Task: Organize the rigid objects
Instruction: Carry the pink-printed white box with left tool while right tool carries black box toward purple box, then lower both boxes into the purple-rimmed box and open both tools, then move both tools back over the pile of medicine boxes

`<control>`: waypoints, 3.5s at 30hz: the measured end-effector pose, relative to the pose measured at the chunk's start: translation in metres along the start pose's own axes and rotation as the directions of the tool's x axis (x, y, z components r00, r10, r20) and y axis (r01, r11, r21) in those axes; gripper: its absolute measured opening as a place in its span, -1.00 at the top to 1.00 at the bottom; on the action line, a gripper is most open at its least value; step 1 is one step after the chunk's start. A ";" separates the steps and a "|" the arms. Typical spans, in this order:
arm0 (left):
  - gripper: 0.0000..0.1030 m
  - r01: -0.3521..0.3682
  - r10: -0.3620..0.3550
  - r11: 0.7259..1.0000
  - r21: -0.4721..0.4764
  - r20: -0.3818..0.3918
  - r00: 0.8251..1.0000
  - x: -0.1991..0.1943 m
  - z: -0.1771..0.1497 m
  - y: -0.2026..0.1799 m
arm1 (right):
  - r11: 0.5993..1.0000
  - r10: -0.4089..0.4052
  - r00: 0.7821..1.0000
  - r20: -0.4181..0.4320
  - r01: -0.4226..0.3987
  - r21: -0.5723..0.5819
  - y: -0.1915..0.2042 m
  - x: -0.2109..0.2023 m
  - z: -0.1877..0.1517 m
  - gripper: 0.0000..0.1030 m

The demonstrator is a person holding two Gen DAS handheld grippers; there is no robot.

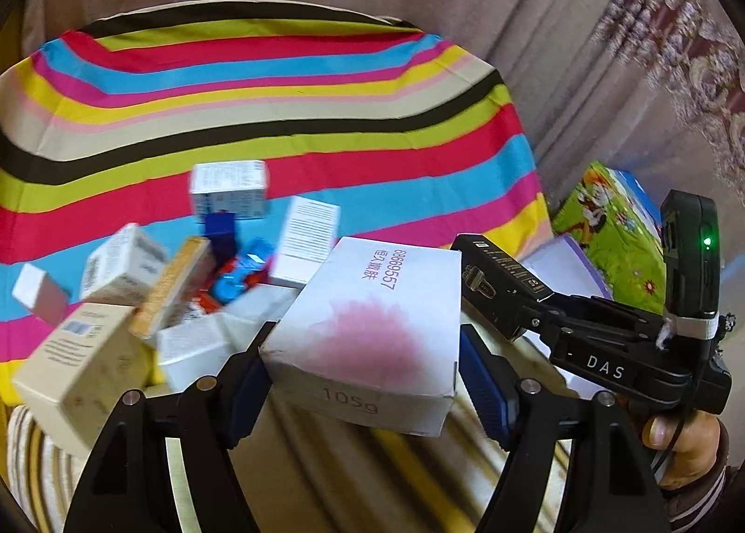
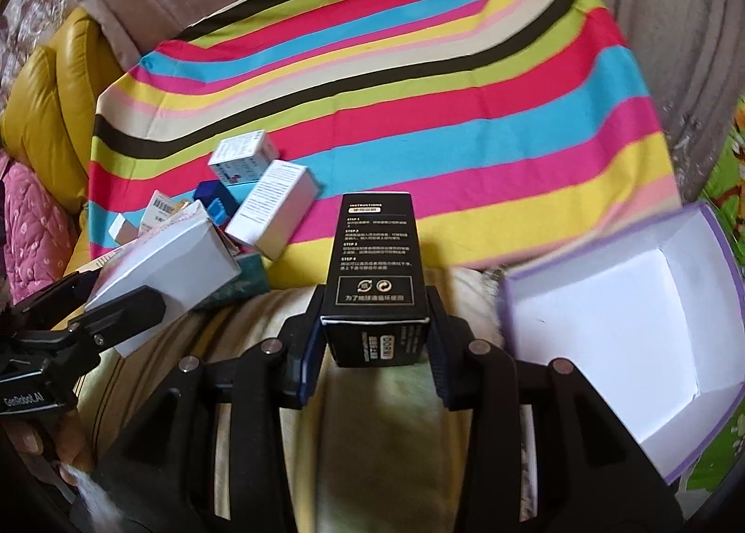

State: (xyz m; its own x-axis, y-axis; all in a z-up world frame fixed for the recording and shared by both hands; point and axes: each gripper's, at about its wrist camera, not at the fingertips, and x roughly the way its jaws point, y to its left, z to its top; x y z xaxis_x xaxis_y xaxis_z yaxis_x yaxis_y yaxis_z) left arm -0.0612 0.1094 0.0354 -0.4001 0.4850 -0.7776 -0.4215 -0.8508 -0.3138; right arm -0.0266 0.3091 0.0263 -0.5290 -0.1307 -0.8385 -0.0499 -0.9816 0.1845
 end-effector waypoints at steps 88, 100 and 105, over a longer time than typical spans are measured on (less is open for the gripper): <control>-0.57 -0.044 0.043 0.999 0.004 0.098 0.994 -0.031 -0.029 -0.035 | 0.989 -0.046 0.999 0.016 0.043 0.142 -0.074 -0.043 -0.040 -0.48; -0.57 -0.147 0.175 0.974 -0.175 0.157 0.972 -0.075 -0.062 0.042 | 1.000 -0.008 1.000 0.012 0.009 -0.020 -0.017 -0.037 -0.028 -0.48; -0.57 -0.174 0.209 0.961 -0.215 0.152 0.966 -0.081 -0.068 0.061 | 0.995 0.035 0.999 -0.018 -0.036 -0.094 0.019 -0.025 -0.022 -0.48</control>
State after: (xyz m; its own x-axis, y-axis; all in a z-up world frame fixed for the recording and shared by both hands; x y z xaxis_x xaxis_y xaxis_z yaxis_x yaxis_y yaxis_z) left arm 0.0006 0.0047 0.0421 -0.5985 0.3218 -0.7337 -0.1610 -0.9454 -0.2834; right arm 0.0045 0.2907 0.0390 -0.5153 -0.1671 -0.8405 0.0488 -0.9849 0.1659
